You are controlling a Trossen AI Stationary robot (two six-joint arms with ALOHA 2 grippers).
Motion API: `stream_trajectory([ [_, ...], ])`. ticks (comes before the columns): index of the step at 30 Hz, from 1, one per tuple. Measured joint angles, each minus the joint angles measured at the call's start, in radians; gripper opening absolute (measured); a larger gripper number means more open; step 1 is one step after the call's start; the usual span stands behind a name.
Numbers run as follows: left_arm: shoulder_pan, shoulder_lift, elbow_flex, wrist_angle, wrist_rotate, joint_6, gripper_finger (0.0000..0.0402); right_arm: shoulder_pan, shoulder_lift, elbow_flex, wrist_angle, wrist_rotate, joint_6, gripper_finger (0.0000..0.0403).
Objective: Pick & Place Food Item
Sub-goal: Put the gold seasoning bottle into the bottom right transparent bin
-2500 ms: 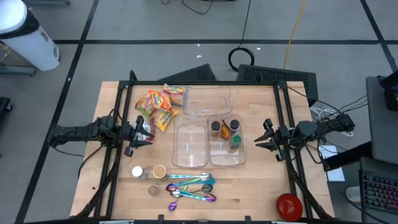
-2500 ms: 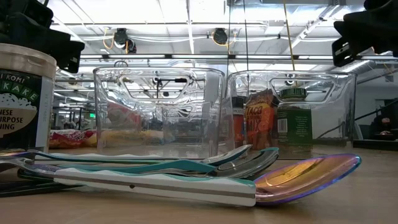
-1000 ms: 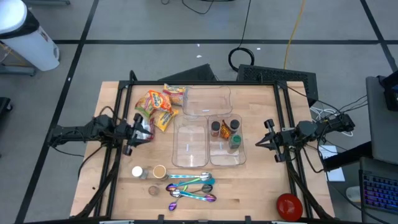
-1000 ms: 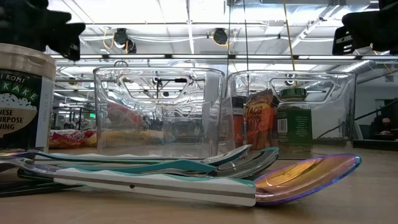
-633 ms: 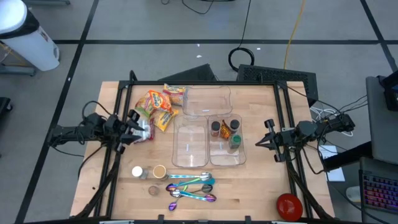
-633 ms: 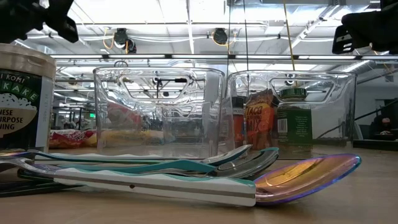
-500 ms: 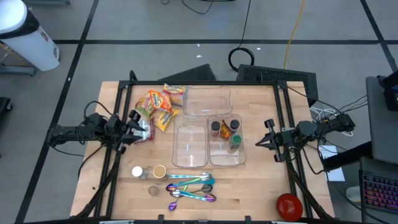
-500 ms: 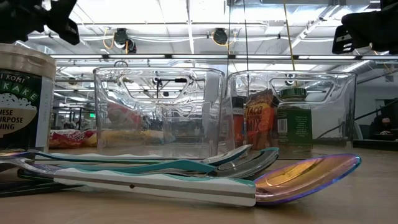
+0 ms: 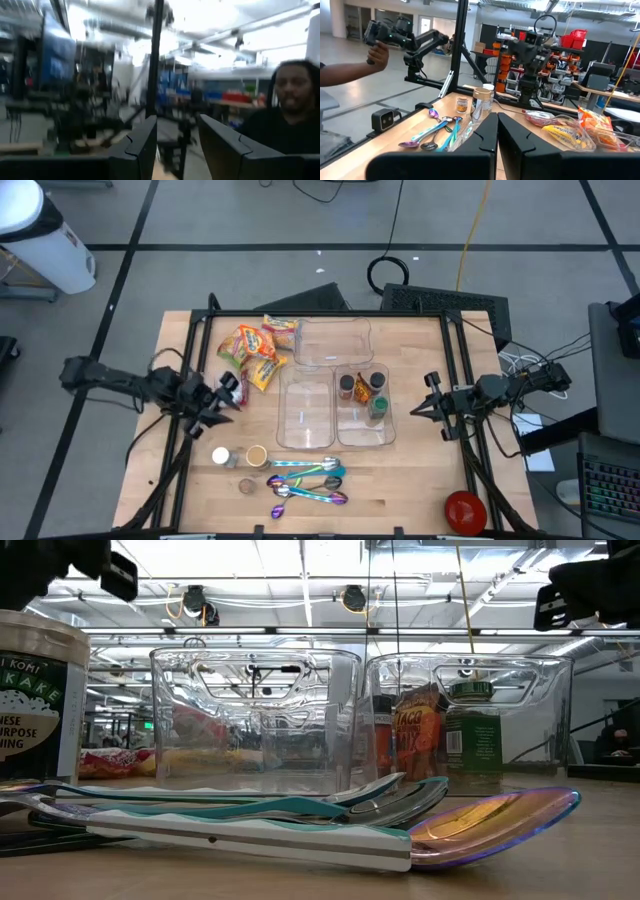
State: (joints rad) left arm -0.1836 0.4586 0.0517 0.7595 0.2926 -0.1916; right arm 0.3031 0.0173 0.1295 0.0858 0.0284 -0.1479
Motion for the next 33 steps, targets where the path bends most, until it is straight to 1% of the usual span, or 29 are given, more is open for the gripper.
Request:
stream_trajectory([
  [3, -0.042, 0.096, 0.0, 0.025, -0.049, 0.003, 0.0152, 0.0, 0.005, 0.0, -0.001, 0.0, -0.017, 0.0004],
  [9, -0.109, 0.258, 0.007, 0.198, -0.168, -0.061, 0.0152, 0.0, 0.02, 0.0, 0.0, 0.0, -0.022, 0.0004],
  [11, -0.122, 0.29, 0.043, 0.2, -0.212, -0.092, 0.0152, 0.0, 0.026, 0.0, 0.0, 0.0, -0.021, 0.0004],
  [13, -0.133, 0.303, 0.116, 0.154, -0.246, -0.123, 0.0152, 0.0, 0.032, 0.0, 0.0, 0.0, -0.022, 0.0004],
  [14, -0.138, 0.307, 0.168, 0.088, -0.259, -0.136, 0.0152, 0.0, 0.034, 0.0, 0.0, 0.0, -0.021, 0.0004],
  [15, -0.143, 0.308, 0.231, -0.025, -0.271, -0.151, 0.0153, 0.0, 0.037, 0.0, 0.0, 0.0, -0.021, 0.0004],
  [16, -0.151, 0.309, 0.303, -0.172, -0.286, -0.166, 0.0155, 0.0, 0.04, 0.0, 0.0, 0.0, -0.021, 0.0004],
  [18, -0.168, 0.327, 0.461, -0.518, -0.341, -0.21, 0.0164, 0.0, 0.044, 0.0, 0.0, 0.0, -0.021, 0.0004],
  [20, -0.189, 0.382, 0.612, -0.767, -0.413, -0.265, 0.018, 0.0, 0.046, 0.0, 0.0, 0.0, -0.021, 0.0004],
  [22, -0.212, 0.453, 0.725, -0.921, -0.465, -0.3, 0.0204, 0.0, 0.046, 0.0, 0.0, 0.0, -0.021, 0.0004],
  [25, -0.236, 0.563, 0.866, -1.084, -0.49, -0.31, 0.0243, 0.0, 0.046, 0.0, 0.0, 0.0, -0.021, 0.0004],
  [26, -0.239, 0.601, 0.911, -1.143, -0.487, -0.317, 0.0255, 0.0, 0.046, 0.0, 0.0, 0.0, -0.021, 0.0004],
  [27, -0.242, 0.638, 0.953, -1.2, -0.46, -0.328, 0.0267, 0.0, 0.046, 0.0, 0.0, 0.0, -0.02, 0.0004],
  [30, -0.252, 0.735, 1.061, -1.398, -0.333, -0.387, 0.0292, 0.0, 0.046, 0.0, 0.0, 0.0, 0.01, 0.0004],
  [32, -0.269, 0.79, 1.113, -1.499, -0.271, -0.468, 0.0302, 0.0, 0.046, 0.0, 0.0, 0.0, 0.027, 0.0004],
  [33, -0.283, 0.811, 1.125, -1.545, -0.26, -0.52, 0.0305, 0.0, 0.046, -0.001, 0.0, 0.0, 0.03, 0.0004],
])
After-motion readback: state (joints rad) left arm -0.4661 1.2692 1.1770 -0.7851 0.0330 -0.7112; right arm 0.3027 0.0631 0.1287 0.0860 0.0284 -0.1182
